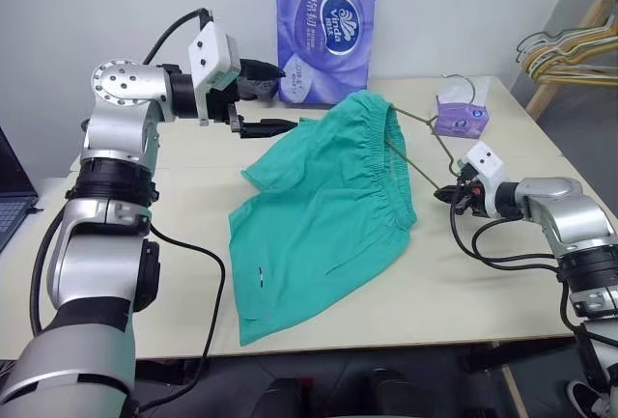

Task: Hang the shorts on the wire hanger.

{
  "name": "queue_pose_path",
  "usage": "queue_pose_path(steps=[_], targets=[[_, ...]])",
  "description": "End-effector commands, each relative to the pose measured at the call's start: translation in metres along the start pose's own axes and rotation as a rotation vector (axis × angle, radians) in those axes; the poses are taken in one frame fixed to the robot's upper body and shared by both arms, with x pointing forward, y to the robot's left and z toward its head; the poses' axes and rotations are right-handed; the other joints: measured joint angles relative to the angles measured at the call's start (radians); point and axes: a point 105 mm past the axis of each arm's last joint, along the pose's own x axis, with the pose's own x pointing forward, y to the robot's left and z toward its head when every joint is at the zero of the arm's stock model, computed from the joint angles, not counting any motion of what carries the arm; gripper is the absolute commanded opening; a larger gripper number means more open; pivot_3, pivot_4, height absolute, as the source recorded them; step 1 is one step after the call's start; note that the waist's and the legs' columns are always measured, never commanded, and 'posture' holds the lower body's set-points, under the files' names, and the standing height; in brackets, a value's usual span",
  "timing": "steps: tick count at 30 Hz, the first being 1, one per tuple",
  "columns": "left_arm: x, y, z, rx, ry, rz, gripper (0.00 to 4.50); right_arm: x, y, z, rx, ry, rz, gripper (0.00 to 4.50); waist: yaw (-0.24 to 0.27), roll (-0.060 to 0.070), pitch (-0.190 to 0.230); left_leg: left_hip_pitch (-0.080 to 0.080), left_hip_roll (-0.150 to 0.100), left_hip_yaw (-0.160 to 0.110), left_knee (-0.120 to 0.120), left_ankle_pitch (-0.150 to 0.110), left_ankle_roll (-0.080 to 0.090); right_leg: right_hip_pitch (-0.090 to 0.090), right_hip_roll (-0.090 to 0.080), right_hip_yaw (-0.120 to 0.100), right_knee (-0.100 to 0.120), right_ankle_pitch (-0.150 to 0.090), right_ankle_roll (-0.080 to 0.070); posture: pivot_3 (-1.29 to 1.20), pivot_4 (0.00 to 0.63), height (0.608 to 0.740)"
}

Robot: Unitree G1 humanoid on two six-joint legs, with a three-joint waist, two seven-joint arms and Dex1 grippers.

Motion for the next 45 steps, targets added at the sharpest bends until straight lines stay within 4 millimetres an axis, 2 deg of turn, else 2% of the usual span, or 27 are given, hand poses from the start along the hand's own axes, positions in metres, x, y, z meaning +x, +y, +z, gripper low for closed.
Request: queue_pose_path(steps=[1,3,7,12,17,26,34,45], targets=[[-0.001,0.021,0.029,0.093,0.004,0.015,4.49,-0.008,-0.005,0.040,-0.219,-0.072,-0.067,0.00,-0.002,0.000,0.000,-0.009,0.000,0.000,0.007,0.000,0.000,-0.008,0.000,-0.001,0.005,0.000,0.000,-0.04,0.035,0.740],[0.002,0.025,0.030,0.083,0.035,0.004,4.49,-0.010,-0.004,0.047,-0.271,-0.073,-0.082,0.00,-0.001,0.000,0.000,-0.016,-0.001,0.003,0.011,0.000,0.000,-0.019,-0.001,0.001,0.011,0.000,0.000,-0.04,0.036,0.740],[0.009,0.022,0.027,0.069,0.083,-0.053,4.49,-0.013,0.000,0.059,-0.358,-0.083,-0.107,0.00,-0.001,0.000,0.000,-0.014,-0.002,0.004,0.012,0.000,0.001,-0.017,0.000,0.000,0.013,0.001,0.001,-0.04,0.036,0.740],[0.021,0.015,0.011,0.050,0.175,-0.105,4.49,-0.016,0.006,0.075,-0.433,-0.107,-0.129,0.00,-0.005,0.000,0.000,-0.011,-0.001,0.004,0.012,-0.001,0.002,-0.015,0.001,0.000,0.016,0.001,0.001,-0.06,0.027,0.740],[0.035,0.013,0.003,0.069,0.207,-0.086,4.49,-0.023,0.012,0.089,-0.536,-0.125,-0.160,0.00,-0.011,0.000,0.000,-0.011,-0.001,0.004,0.013,0.000,0.002,-0.016,0.000,0.001,0.019,0.001,0.001,-0.10,0.025,0.740],[0.054,0.015,0.015,0.126,0.192,-0.072,4.49,-0.029,0.018,0.099,-0.667,-0.115,-0.190,0.00,-0.031,0.000,0.000,-0.011,-0.001,0.004,0.013,0.000,0.001,-0.016,0.000,0.001,0.020,0.001,0.001,-0.13,0.023,0.740],[0.060,0.004,-0.007,0.189,0.298,-0.117,4.49,-0.035,0.026,0.120,-0.753,-0.152,-0.206,0.00,-0.056,0.000,0.000,-0.011,-0.001,0.004,0.013,0.000,0.001,-0.017,0.000,0.001,0.020,0.001,0.001,-0.14,0.028,0.740],[0.067,0.002,-0.022,0.252,0.380,-0.094,4.49,-0.039,0.037,0.146,-0.825,-0.196,-0.220,0.00,-0.060,0.000,0.000,-0.011,-0.001,0.004,0.013,0.000,0.001,-0.018,0.000,0.002,0.021,0.001,0.001,-0.14,0.029,0.740]])
